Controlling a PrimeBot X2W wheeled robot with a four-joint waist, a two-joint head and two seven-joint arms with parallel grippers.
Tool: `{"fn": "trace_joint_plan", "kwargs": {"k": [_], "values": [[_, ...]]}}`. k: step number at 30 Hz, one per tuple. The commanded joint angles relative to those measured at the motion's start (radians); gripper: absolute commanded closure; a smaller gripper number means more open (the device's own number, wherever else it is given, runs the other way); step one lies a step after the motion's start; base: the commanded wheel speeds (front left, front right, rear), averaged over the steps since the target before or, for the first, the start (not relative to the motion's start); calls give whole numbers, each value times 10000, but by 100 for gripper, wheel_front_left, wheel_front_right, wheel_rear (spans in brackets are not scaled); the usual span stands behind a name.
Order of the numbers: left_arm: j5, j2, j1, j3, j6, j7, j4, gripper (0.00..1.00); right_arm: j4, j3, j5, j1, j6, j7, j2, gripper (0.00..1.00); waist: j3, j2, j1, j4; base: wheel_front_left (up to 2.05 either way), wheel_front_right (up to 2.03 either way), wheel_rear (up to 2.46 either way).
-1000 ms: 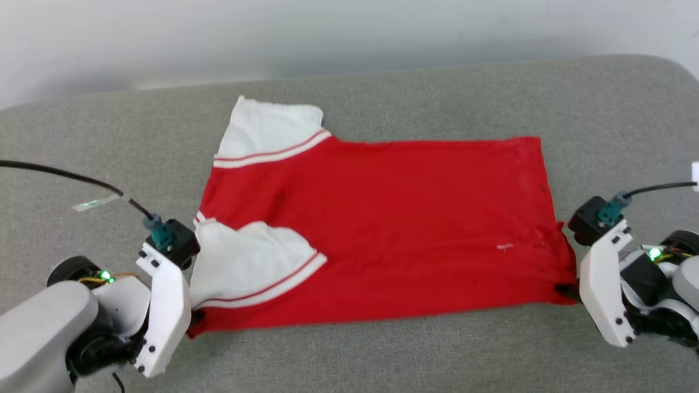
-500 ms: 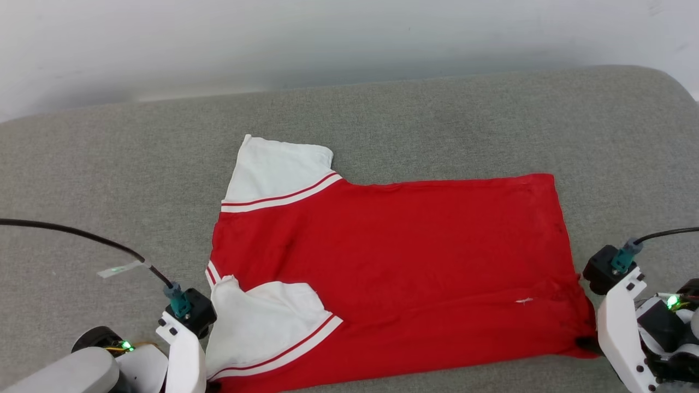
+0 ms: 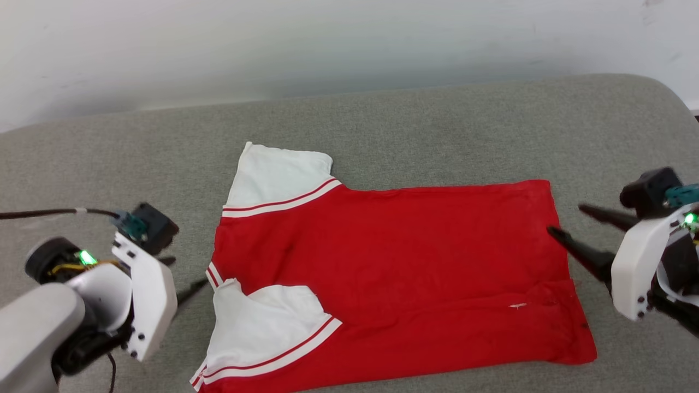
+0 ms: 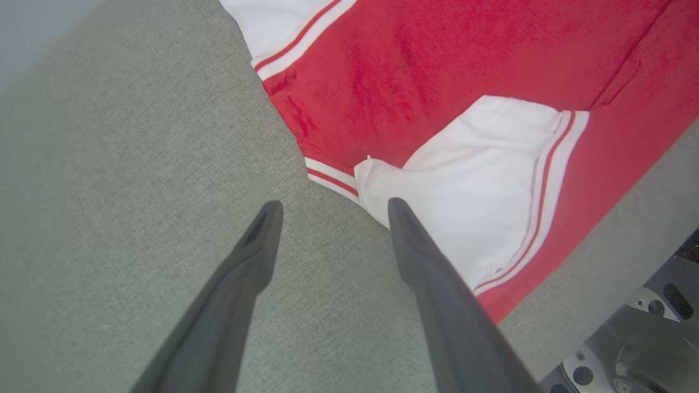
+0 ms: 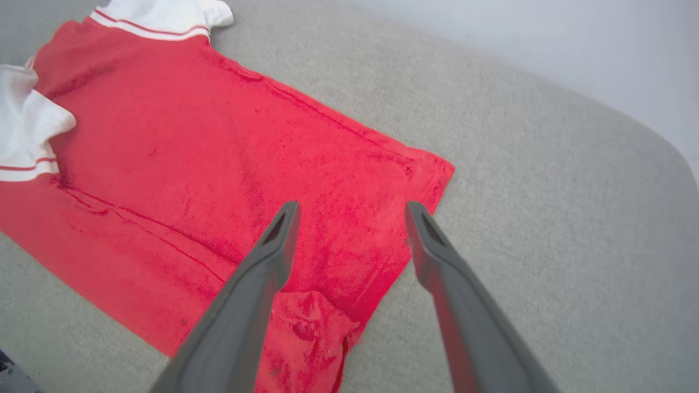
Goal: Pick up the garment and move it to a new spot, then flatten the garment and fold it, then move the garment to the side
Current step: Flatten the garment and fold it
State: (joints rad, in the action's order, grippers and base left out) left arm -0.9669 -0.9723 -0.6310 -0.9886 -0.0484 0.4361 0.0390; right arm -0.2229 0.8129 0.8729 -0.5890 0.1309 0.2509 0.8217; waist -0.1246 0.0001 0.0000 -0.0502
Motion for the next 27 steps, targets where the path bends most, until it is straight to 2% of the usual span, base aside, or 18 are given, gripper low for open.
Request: {"fn": "trace_joint_plan", "kwargs": {"k": [1,7,8,10,12,13,19,23,27], "values": [[85,14,-133,61,51,-109,76,0,1,-146,-188,10,-4,-280,-143,0,-30,-1,0,-36,0,0,0],[762,316,-988,488,259,-815,617,0,-585,-2493,-2180,621,-6,-3117,-1491,0,-363,-1,0,-259,0,0,0],[858,404,-1299,662,363,-927,849,0,-626,-3372,-2963,938,-6,-3818,-2041,0,-529,-1,0,-338,0,0,0],[928,539,-1678,822,395,-981,1100,0,-504,-4248,-3779,1336,-6,-4393,-2612,0,-724,-1,0,-412,0,0,0],[948,660,-2080,980,381,-999,1388,0,-251,-5038,-4548,1770,-4,-4685,-3190,0,-941,-1,0,-494,0,0,0],[948,660,-2080,980,381,-999,1388,0,-251,-5038,-4548,1770,-4,-4685,-3190,0,-941,-1,0,-494,0,0,0],[1131,913,-3559,1259,130,-514,2139,0,1268,-6765,-6616,2765,-6,-5047,-4721,0,-1848,-1,0,-804,0,0,0],[784,1171,-4573,1449,-82,385,2636,0,2171,-7272,-7184,3115,-6,-5081,-5468,0,-2522,-1,0,-1005,0,0,0],[263,1431,-5448,1461,-307,1670,3053,0,2782,-7446,-7487,3270,-6,-5102,-5899,0,-3187,-1,0,-1221,0,0,0]]}}
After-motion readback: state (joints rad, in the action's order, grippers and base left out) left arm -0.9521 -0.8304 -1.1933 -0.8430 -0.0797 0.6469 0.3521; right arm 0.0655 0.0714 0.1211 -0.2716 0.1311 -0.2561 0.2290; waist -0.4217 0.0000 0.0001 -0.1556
